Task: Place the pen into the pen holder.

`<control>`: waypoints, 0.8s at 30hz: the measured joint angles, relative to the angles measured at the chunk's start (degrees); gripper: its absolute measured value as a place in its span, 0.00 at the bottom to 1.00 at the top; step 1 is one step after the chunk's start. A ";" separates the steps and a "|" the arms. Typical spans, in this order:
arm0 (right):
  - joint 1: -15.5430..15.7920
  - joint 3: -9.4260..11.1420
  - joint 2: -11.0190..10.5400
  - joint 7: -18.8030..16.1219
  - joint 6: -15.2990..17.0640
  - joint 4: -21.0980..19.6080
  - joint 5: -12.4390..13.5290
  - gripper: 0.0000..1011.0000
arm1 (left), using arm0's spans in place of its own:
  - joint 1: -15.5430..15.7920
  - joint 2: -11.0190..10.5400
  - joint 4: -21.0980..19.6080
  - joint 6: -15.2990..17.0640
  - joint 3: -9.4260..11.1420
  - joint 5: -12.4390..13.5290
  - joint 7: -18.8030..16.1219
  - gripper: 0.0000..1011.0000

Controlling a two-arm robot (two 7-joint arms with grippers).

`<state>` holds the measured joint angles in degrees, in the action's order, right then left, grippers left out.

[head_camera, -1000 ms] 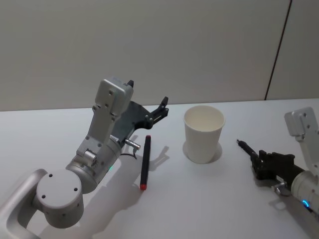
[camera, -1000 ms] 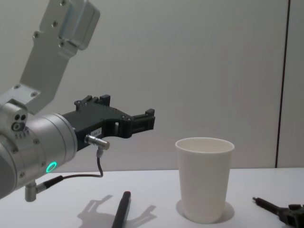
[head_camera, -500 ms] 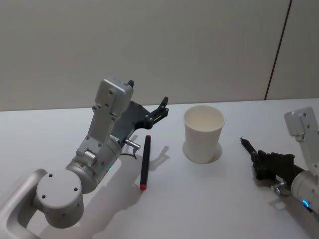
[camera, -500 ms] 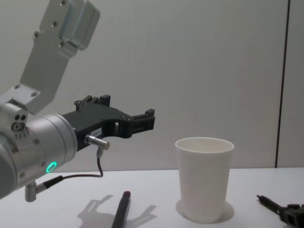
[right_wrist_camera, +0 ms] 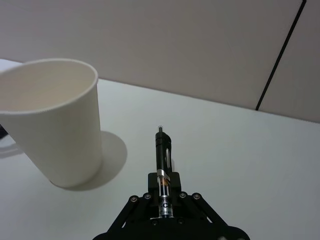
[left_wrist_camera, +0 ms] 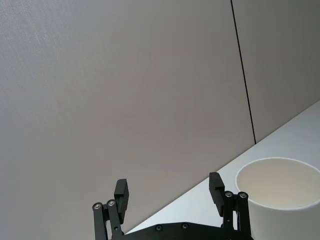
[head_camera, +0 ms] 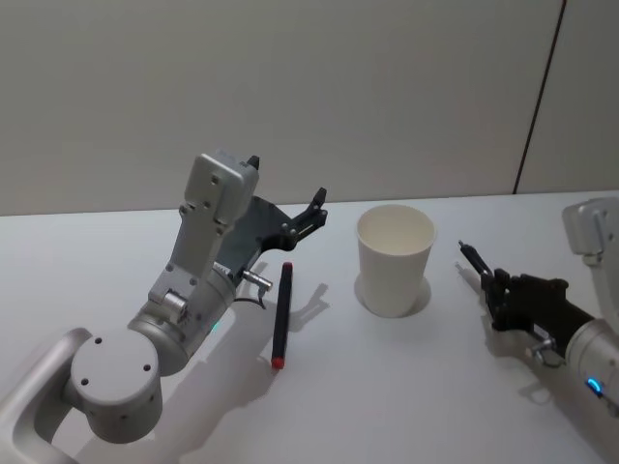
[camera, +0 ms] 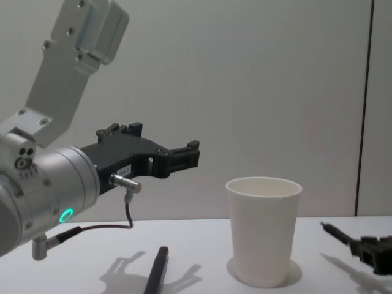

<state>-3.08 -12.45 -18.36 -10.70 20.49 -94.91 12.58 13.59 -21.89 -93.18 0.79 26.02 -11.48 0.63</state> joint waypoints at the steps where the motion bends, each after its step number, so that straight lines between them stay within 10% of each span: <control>1: 0.00 0.00 0.00 0.00 0.00 0.00 0.00 0.12 | 0.00 0.00 0.00 0.00 0.00 0.00 0.00 0.99; 24: -1.37 1.87 -0.59 -6.31 -19.55 -0.58 5.49 0.12 | 0.00 0.00 0.00 0.00 0.00 0.00 0.00 0.99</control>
<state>-4.45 -10.58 -18.95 -17.01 0.94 -95.50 18.08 13.59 -21.89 -93.18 0.79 26.02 -11.48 0.63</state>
